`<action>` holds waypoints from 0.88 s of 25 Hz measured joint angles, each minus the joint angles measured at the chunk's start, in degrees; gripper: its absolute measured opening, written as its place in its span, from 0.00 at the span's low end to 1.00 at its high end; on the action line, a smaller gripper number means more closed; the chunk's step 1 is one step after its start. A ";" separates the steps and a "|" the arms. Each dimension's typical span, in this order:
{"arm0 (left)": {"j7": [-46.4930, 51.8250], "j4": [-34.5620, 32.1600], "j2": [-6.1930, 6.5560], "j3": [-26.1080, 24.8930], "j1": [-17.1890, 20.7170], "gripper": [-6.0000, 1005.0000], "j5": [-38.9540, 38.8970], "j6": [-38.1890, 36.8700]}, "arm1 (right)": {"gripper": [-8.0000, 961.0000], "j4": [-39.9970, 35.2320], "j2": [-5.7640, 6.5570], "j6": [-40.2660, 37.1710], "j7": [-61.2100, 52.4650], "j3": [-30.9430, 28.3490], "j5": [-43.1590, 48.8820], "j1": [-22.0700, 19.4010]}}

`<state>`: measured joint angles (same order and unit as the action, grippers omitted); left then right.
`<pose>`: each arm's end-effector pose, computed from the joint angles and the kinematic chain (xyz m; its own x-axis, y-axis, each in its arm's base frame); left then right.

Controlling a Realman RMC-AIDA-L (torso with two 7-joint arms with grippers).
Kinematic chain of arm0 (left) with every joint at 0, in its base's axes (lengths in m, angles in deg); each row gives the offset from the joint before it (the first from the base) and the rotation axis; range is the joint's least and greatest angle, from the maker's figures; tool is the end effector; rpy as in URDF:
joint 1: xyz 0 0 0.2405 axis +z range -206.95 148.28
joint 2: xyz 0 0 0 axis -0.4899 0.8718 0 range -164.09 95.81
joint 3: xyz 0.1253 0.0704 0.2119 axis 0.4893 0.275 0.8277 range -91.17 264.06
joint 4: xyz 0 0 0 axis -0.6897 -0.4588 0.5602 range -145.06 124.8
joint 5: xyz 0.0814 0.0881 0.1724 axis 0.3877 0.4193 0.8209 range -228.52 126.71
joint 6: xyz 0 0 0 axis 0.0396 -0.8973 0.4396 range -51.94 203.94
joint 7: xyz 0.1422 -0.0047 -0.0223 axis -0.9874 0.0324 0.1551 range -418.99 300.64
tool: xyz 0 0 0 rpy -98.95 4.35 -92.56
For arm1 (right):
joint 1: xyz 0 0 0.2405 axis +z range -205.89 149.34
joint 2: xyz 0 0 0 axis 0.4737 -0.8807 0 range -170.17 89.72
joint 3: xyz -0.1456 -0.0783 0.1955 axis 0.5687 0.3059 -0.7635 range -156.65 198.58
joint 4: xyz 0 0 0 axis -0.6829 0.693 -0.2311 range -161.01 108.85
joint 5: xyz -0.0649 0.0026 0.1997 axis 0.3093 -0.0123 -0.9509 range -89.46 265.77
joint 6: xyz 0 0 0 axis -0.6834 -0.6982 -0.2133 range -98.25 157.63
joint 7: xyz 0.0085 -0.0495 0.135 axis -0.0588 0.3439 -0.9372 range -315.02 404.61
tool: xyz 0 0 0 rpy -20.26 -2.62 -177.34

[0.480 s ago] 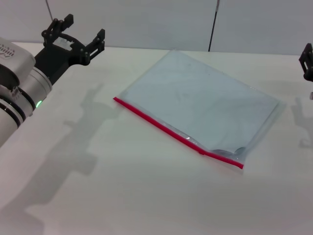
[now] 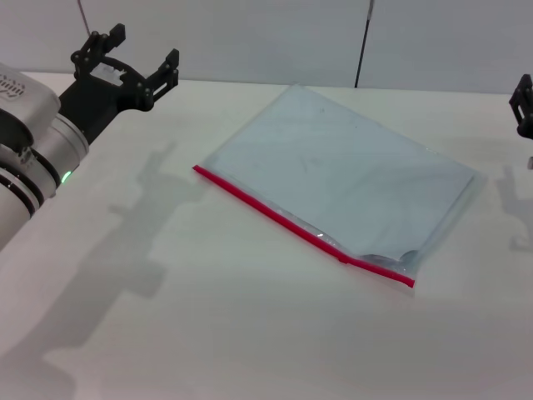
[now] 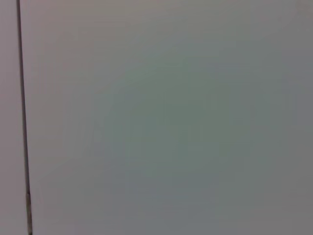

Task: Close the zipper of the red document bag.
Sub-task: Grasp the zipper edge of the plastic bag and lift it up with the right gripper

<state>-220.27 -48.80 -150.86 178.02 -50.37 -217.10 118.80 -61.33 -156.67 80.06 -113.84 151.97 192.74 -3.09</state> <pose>-0.2594 0.3897 0.0137 0.8174 -0.1117 0.5652 0.4960 -0.3626 -0.7890 0.2814 0.3745 -0.0194 0.6951 -0.0202 -0.7186 -0.7177 0.0385 -0.6953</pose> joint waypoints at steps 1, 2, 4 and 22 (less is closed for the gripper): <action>0.00 0.00 0.00 0.00 -0.02 0.85 0.00 0.00 | 0.76 0.01 0.00 -0.02 0.00 -0.02 0.00 0.01; 0.00 0.00 0.00 0.00 -0.06 0.85 0.00 0.00 | 0.76 0.01 0.00 -0.04 -0.01 -0.04 -0.01 0.04; 0.01 0.00 0.00 0.00 -0.10 0.85 0.00 0.00 | 0.76 0.02 0.00 -0.09 -0.01 -0.09 0.00 0.05; 0.09 0.05 0.00 0.00 -0.33 0.85 0.00 -0.13 | 0.76 0.01 -0.07 -0.11 -0.01 0.04 0.00 0.13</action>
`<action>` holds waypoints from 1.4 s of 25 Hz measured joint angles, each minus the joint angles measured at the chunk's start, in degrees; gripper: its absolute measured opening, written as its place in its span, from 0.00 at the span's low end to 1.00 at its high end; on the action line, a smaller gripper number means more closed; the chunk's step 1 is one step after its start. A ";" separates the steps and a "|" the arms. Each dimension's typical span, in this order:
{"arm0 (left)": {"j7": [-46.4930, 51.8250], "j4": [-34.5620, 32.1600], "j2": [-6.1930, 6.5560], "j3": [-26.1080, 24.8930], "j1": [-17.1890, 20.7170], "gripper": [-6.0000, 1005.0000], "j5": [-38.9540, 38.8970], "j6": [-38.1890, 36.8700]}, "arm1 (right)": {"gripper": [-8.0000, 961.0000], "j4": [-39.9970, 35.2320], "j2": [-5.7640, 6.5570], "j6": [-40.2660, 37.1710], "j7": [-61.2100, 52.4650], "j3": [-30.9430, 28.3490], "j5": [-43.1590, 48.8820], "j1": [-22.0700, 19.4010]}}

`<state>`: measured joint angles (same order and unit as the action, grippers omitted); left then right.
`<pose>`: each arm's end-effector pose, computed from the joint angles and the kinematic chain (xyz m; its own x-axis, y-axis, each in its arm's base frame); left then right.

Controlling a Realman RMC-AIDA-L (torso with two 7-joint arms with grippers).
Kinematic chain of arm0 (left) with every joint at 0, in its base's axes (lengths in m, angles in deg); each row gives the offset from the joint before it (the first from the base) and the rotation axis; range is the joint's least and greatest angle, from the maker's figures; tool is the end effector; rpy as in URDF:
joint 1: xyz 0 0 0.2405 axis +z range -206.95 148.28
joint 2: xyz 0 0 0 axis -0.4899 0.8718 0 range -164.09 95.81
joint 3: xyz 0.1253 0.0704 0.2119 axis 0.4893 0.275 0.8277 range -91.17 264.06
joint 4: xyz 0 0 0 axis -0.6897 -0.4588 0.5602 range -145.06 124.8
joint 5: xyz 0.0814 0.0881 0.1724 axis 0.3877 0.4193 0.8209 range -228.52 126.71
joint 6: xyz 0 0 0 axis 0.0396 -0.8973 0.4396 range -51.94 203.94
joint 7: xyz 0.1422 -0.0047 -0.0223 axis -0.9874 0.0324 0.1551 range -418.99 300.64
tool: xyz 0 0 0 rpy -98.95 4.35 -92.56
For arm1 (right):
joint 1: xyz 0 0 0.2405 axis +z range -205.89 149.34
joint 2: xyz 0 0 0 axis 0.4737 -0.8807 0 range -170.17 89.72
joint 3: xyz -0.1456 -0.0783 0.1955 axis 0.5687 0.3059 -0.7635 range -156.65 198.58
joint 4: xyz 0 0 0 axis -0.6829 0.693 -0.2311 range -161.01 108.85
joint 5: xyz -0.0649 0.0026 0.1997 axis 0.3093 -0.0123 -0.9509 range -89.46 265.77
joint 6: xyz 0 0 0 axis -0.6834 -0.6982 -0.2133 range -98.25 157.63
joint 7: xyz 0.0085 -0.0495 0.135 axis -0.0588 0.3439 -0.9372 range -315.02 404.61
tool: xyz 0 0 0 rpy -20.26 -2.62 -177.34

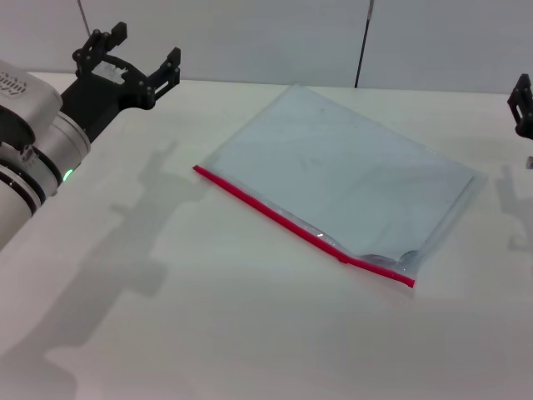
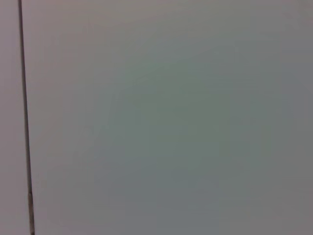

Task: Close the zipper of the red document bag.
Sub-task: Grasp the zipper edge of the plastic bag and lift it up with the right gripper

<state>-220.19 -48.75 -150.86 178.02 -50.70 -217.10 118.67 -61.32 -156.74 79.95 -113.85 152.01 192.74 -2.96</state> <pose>-0.2577 0.3912 0.0135 0.8168 -0.1131 0.5657 0.4954 -0.3648 -0.7883 0.2804 0.3749 -0.0202 0.6944 -0.0210 -0.7193 -0.7185 0.0353 -0.6947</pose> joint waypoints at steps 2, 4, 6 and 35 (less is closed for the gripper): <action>0.00 0.09 0.00 0.00 -0.03 0.85 0.00 -0.03 | 0.76 0.00 -0.01 0.00 0.00 0.00 0.00 0.00; 0.04 0.17 0.00 0.00 -0.07 0.85 0.00 -0.02 | 0.76 0.00 -0.02 0.00 0.00 0.00 0.00 0.00; 0.04 0.20 0.00 0.00 -0.08 0.85 0.00 0.01 | 0.76 0.00 -0.02 0.00 0.00 0.00 0.00 0.00; 0.09 0.21 0.09 0.00 -0.17 0.85 0.00 -0.39 | 0.76 0.00 -0.02 -0.09 0.00 0.17 0.00 0.00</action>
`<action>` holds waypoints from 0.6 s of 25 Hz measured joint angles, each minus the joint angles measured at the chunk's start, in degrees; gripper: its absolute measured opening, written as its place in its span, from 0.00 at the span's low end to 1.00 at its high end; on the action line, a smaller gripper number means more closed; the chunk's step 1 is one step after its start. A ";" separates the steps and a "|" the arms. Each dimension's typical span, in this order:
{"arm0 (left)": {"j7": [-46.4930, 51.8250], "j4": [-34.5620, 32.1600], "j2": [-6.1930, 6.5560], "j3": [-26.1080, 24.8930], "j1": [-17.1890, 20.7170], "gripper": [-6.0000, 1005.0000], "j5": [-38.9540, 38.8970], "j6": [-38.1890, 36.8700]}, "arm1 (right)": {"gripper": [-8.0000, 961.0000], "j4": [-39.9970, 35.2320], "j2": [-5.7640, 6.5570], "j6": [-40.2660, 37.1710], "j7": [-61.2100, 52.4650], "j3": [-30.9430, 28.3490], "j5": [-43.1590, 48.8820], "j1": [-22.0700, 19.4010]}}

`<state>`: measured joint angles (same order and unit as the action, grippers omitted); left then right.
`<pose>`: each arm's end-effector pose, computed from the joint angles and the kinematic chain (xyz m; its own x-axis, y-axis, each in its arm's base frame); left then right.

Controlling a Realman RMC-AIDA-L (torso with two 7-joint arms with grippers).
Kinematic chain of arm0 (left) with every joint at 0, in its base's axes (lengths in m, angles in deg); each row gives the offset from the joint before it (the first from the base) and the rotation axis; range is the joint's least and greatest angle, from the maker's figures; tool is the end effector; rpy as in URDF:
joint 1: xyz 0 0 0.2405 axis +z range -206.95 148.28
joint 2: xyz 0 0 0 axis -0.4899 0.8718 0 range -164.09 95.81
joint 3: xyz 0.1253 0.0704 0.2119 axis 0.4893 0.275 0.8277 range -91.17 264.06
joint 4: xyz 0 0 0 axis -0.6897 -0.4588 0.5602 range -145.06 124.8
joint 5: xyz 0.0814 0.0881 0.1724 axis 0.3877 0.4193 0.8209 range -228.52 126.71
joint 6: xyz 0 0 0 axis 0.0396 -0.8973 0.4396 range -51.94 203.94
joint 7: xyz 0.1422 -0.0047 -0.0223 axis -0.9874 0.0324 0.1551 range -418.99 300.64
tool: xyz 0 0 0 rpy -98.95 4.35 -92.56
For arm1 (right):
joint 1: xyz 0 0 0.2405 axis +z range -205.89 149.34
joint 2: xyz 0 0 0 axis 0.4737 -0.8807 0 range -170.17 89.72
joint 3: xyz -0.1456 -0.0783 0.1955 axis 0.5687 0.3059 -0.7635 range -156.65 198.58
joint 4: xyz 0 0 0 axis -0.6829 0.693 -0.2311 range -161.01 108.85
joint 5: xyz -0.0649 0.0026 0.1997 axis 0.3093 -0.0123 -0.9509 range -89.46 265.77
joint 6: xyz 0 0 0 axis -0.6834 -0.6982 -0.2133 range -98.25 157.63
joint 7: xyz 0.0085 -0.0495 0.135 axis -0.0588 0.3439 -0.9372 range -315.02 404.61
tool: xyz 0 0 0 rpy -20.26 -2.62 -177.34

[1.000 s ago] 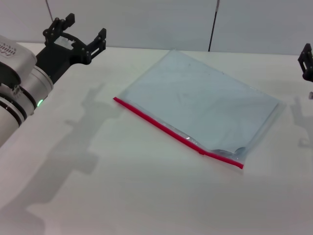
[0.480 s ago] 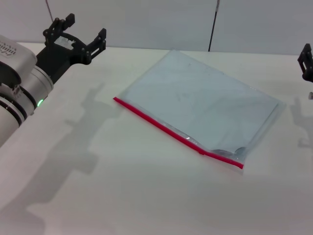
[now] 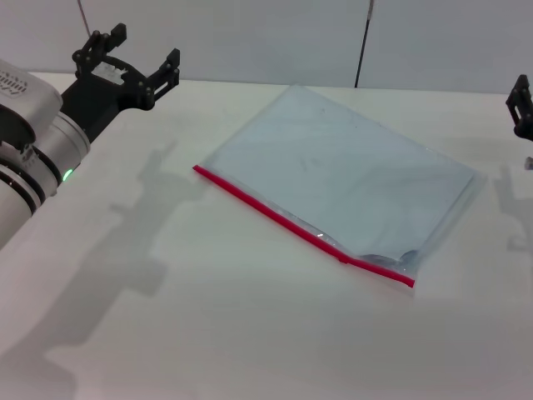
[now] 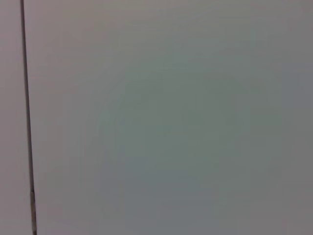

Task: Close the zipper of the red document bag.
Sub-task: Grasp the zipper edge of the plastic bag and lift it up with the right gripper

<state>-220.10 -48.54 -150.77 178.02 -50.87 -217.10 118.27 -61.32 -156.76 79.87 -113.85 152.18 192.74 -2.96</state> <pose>-0.2589 0.3920 0.0134 0.8192 -0.1056 0.5637 0.4958 -0.3634 -0.7887 0.2802 0.3746 -0.0212 0.6950 -0.0232 -0.7186 -0.7180 0.0320 -0.6954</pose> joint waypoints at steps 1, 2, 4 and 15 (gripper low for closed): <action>0.00 0.00 0.00 0.00 0.00 0.85 0.00 -0.01 | 0.76 0.00 0.00 0.00 0.00 0.00 0.00 0.00; 0.00 0.00 0.00 0.00 0.00 0.85 0.00 -0.01 | 0.76 0.00 0.00 0.00 0.00 0.00 0.00 0.00; 0.00 0.00 0.00 0.00 0.00 0.85 0.00 -0.01 | 0.76 0.00 0.00 0.00 0.00 0.00 0.00 0.00; 0.00 0.00 0.00 0.00 0.00 0.85 0.00 0.00 | 0.76 0.00 0.00 -0.05 0.00 0.00 0.00 0.07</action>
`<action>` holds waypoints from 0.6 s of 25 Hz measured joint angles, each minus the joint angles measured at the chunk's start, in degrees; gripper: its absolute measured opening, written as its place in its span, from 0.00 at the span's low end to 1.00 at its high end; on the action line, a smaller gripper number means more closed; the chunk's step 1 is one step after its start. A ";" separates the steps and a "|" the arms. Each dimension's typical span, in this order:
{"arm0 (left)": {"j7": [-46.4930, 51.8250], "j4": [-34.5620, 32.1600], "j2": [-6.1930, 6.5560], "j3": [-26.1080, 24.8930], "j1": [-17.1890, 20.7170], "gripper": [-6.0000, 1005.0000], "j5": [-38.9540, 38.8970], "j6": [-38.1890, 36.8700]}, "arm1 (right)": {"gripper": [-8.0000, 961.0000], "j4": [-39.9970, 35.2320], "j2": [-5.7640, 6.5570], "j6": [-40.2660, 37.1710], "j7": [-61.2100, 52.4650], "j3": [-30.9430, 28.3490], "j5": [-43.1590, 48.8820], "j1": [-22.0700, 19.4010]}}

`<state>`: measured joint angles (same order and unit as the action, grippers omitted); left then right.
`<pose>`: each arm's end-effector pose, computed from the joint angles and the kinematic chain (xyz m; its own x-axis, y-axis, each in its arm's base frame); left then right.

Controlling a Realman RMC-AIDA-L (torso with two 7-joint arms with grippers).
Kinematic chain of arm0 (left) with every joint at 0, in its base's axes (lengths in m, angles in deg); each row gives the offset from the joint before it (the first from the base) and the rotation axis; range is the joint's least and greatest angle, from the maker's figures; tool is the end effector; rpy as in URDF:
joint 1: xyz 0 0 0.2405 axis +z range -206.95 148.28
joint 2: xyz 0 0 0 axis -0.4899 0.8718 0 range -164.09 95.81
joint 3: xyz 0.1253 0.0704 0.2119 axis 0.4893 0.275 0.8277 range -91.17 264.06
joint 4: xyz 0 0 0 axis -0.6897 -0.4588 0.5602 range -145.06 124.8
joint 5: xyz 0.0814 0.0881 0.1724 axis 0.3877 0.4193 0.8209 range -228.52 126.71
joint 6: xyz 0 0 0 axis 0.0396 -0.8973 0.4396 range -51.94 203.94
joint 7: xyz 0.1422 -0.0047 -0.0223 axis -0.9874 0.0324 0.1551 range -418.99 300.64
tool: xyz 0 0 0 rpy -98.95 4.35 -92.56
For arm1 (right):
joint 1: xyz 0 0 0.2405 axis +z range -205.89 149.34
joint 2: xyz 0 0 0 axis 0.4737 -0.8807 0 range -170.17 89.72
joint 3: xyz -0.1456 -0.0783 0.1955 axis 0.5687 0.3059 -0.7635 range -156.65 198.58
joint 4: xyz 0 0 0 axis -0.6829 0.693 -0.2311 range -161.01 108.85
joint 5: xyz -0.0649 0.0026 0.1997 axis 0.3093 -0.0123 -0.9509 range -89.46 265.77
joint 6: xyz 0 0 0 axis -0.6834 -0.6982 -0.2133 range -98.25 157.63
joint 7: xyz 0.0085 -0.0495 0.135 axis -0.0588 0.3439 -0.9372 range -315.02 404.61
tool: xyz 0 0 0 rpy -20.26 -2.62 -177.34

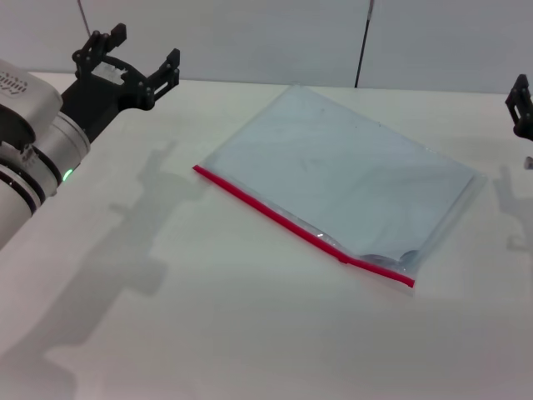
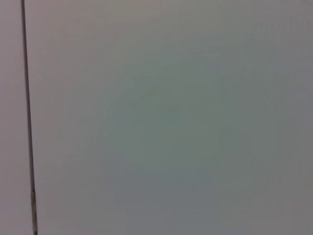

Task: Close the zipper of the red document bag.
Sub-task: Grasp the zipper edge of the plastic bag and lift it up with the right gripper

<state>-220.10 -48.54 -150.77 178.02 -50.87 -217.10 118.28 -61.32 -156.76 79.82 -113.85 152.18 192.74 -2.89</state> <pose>-0.2589 0.3920 0.0134 0.8192 -0.1058 0.5637 0.4958 -0.3635 -0.7887 0.2798 0.3750 -0.0213 0.6950 -0.0232 -0.7186 -0.7180 0.0308 -0.6954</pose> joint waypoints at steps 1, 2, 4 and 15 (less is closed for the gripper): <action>0.00 0.00 0.00 0.00 0.00 0.85 0.00 0.00 | 0.76 0.00 0.00 -0.01 0.00 0.00 0.00 0.00; 0.00 0.00 0.00 0.00 0.00 0.85 0.00 0.00 | 0.76 -0.03 0.00 -0.02 0.00 0.00 0.00 0.01; 0.00 0.00 0.00 0.00 0.00 0.85 0.00 0.00 | 0.76 -0.13 0.00 -0.03 0.00 0.00 0.00 0.01; 0.05 1.11 0.05 -0.39 -0.15 0.85 0.00 0.03 | 0.76 -3.70 0.46 -6.71 0.06 -0.03 0.21 -0.36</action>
<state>-220.05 -47.42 -150.72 177.63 -51.02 -217.10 118.30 -65.02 -156.30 73.11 -113.79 152.15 192.95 -3.25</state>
